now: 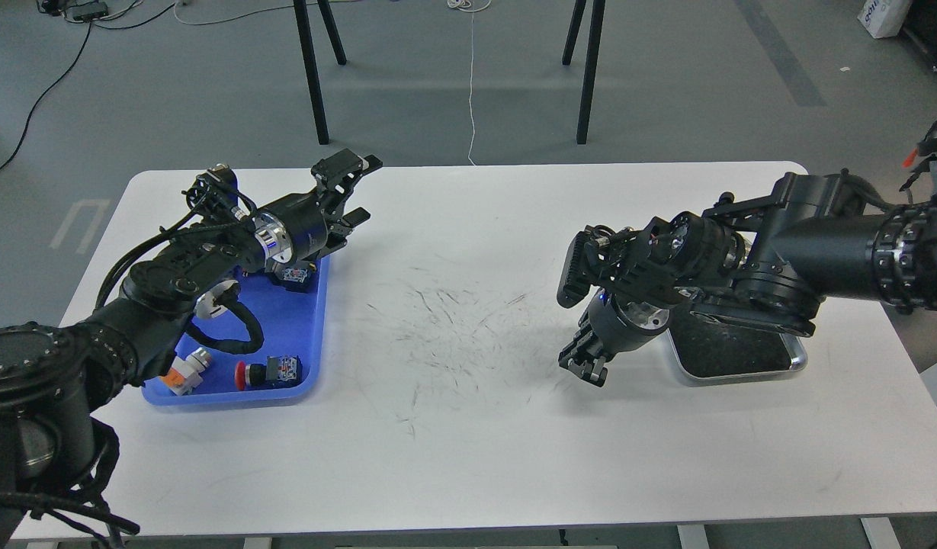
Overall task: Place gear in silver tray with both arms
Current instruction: 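Lift the gear with the right gripper over the silver tray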
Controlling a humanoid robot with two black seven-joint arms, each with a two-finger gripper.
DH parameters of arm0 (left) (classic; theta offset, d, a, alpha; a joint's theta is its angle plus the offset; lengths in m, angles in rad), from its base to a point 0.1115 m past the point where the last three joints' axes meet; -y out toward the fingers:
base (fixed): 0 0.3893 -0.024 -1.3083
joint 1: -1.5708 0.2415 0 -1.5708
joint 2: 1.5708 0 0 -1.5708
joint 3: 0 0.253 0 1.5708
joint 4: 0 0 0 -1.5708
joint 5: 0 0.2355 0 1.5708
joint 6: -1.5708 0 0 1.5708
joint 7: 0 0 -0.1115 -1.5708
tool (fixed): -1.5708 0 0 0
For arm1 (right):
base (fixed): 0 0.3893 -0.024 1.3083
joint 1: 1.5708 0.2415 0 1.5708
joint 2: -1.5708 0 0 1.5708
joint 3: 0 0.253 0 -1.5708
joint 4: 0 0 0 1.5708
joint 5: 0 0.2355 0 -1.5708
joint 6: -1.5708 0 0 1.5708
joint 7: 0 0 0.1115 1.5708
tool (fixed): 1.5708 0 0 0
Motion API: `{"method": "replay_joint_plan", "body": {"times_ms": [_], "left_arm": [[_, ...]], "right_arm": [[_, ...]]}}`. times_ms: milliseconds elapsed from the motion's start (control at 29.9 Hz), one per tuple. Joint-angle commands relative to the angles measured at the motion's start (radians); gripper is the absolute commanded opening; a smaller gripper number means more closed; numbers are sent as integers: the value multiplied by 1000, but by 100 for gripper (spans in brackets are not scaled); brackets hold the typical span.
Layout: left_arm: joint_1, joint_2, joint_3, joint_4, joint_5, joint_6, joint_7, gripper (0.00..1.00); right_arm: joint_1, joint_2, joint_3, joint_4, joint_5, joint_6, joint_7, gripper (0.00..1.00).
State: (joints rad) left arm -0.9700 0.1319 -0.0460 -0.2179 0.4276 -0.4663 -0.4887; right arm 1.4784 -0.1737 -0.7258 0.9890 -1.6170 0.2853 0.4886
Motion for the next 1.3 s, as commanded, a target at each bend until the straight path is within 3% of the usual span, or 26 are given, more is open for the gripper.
{"method": "replay_joint_plan", "body": {"times_ms": [0, 1271], "left_arm": [[-1, 2, 2, 0, 0, -3, 0, 100], [-15, -17, 0, -6, 20, -8, 0, 100]], "right_arm": [[2, -27, -1, -32, 0, 0, 0, 2], [-55, -342, -17, -119, -6, 8, 0, 5]]}}
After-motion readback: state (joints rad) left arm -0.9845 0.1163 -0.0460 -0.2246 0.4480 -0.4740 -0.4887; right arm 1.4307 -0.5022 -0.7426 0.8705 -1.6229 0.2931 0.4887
